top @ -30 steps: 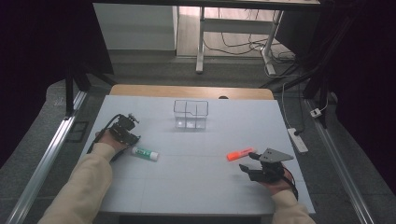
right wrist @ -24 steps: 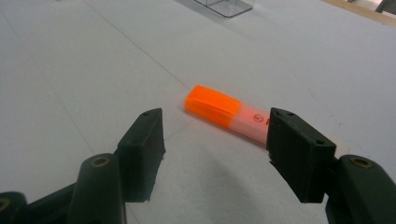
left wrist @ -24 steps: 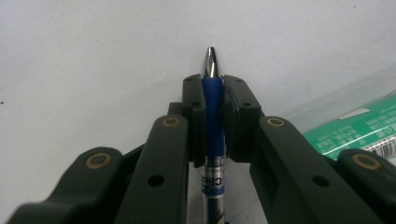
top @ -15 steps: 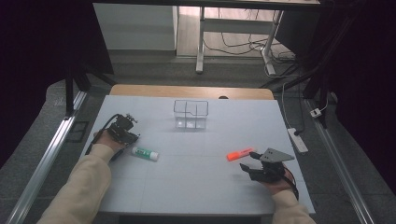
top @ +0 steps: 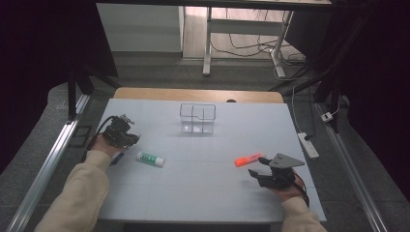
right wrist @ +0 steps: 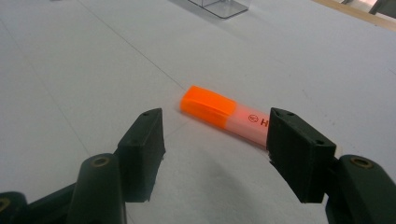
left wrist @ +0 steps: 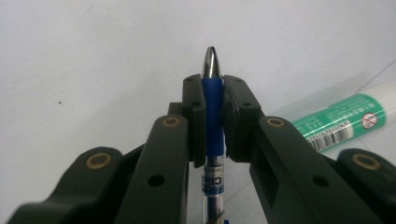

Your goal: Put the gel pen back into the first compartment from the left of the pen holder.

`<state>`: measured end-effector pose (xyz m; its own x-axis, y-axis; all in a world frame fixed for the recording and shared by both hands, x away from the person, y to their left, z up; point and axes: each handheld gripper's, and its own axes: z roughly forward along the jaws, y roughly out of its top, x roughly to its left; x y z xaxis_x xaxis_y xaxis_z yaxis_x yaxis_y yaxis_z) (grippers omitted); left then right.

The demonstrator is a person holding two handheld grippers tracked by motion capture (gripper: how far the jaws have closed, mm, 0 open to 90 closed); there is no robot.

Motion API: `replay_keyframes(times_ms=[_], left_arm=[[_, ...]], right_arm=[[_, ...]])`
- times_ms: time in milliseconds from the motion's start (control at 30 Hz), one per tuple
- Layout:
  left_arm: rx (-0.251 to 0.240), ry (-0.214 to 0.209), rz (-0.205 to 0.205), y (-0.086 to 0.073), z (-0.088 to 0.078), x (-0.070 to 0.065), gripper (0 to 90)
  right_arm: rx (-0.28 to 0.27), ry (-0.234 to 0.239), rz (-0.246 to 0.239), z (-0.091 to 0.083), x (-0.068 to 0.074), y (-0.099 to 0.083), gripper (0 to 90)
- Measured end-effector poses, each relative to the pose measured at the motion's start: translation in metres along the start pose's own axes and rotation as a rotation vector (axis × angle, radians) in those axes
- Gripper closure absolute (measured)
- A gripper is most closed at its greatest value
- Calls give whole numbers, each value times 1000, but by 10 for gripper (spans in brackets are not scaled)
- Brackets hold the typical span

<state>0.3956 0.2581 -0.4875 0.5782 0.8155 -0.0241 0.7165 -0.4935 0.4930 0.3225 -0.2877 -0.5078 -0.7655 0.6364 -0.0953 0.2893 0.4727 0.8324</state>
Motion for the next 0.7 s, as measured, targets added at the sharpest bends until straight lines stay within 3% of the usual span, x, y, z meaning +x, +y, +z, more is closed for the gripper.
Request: replay_keyframes(times_ms=[433, 700], left_arm=[[-77, 4, -18, -6, -17, 2, 795], [-161, 16, -42, -8, -29, 4, 795]], right_arm=[[0, -5, -2, 0, 0, 0, 370], [0, -6, -2, 0, 0, 0, 370]])
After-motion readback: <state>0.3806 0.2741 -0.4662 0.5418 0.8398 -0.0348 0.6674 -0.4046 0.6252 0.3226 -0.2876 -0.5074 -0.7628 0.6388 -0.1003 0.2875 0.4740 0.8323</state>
